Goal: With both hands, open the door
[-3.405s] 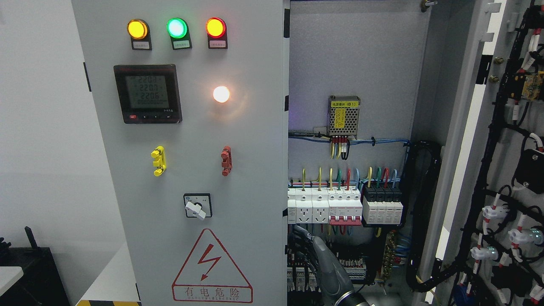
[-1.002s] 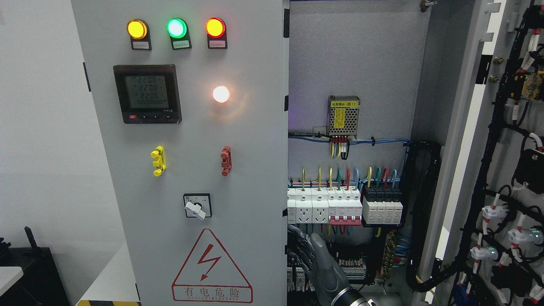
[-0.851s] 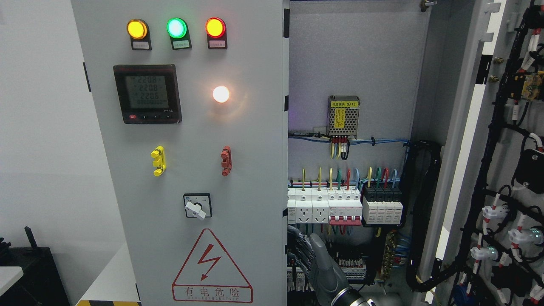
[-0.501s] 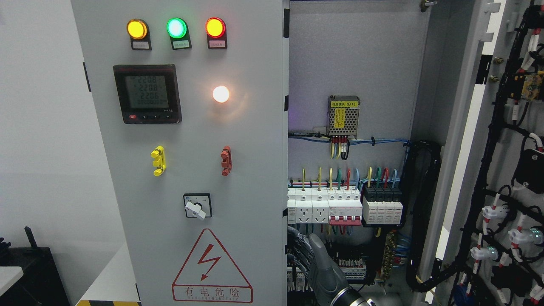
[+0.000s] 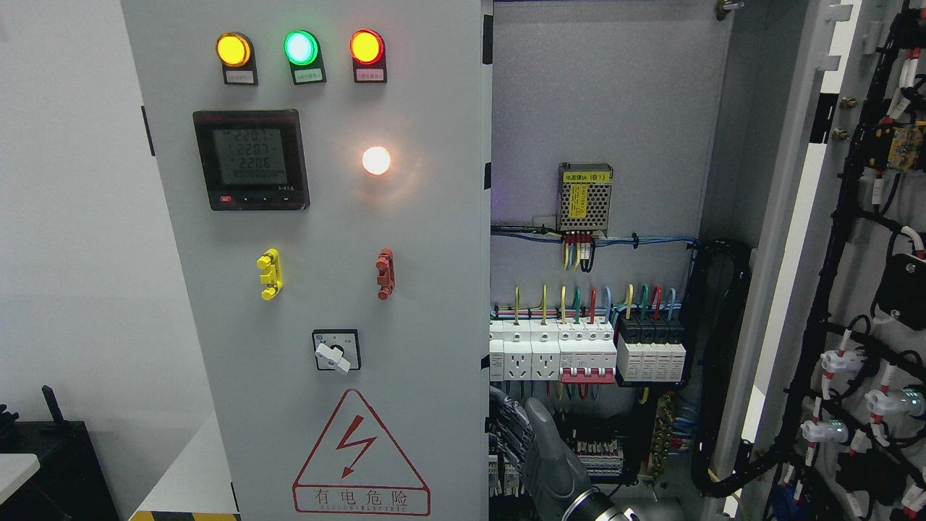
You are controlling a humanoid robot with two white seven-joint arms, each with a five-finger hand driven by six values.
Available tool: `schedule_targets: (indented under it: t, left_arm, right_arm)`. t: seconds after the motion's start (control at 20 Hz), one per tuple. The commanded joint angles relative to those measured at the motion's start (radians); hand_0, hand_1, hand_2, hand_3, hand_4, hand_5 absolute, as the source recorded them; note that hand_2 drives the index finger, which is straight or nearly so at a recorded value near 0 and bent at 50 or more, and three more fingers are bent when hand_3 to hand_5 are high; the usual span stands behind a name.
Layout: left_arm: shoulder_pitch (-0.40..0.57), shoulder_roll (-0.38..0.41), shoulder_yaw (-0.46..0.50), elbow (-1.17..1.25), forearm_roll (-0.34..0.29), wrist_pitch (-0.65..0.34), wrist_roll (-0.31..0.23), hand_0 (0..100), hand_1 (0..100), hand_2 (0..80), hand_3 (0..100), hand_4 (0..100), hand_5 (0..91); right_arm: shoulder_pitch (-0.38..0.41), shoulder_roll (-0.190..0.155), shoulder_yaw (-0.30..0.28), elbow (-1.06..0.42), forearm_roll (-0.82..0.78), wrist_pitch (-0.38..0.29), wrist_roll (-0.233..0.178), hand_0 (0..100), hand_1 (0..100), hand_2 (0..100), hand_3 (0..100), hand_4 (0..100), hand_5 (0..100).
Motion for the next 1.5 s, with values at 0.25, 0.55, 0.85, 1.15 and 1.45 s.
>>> schedule_targets:
  t: [0.25, 0.55, 0.85, 1.15, 1.45]
  left_arm:
    - [0.0, -0.004, 0.0, 0.0, -0.009, -0.001, -0.004, 0, 0, 0.0, 0, 4, 0.0]
    - [0.0, -0.006, 0.0, 0.0, -0.009, -0.001, -0.004, 0, 0, 0.0, 0, 4, 0.0]
    - [0.0, -0.006, 0.0, 0.0, -0.009, -0.001, -0.004, 0, 0, 0.0, 0, 4, 0.0]
    - [0.0, -0.006, 0.0, 0.0, -0.009, -0.001, -0.004, 0, 0, 0.0, 0, 4, 0.0]
    - [0.0, -0.006, 0.0, 0.0, -0.009, -0.001, -0.004, 0, 0, 0.0, 0, 4, 0.0]
  right_arm:
    - [-0.007, -0.004, 0.004, -0.001, -0.007, 0.002, 0.024, 0, 0, 0, 0, 0, 0]
    - [-0.006, -0.001, 0.009, -0.003, -0.008, 0.002, 0.026, 0, 0, 0, 0, 0, 0]
    - [-0.01, -0.003, 0.012, -0.003, -0.045, 0.003, 0.032, 0, 0, 0, 0, 0, 0]
    - [-0.018, -0.009, 0.013, 0.0, -0.05, 0.003, 0.033, 0, 0, 0, 0, 0, 0]
    - [-0.018, -0.017, 0.013, 0.008, -0.051, 0.003, 0.038, 0, 0, 0, 0, 0, 0]
